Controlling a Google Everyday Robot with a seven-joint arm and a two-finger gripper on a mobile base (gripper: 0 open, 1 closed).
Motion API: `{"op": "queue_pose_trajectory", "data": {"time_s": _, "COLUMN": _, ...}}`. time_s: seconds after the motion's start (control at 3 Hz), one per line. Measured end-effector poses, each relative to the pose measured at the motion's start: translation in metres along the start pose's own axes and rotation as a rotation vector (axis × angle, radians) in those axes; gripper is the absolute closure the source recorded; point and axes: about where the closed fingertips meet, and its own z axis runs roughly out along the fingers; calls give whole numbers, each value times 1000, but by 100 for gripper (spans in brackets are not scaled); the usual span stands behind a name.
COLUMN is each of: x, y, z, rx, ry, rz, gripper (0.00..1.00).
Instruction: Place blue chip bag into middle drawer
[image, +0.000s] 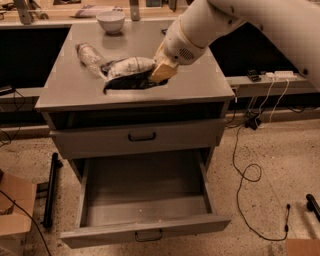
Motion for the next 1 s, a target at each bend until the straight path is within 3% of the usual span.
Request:
{"op": "queue_pose_trajectory", "data": {"time_s": 0.33, "x": -3, "y": 74, "z": -17, "rx": -59, "ry": 5, "rz": -76, "gripper": 100}}
{"op": "queue_pose_trajectory", "data": {"time_s": 0.67, "x": 21, "y": 175, "z": -18, "rx": -169, "ry": 2, "rz": -76, "gripper": 100}}
{"op": "queue_pose_trajectory", "data": {"time_s": 1.0, "x": 56, "y": 228, "z": 6, "rx": -251, "ry": 16, "rz": -6, "gripper": 100}}
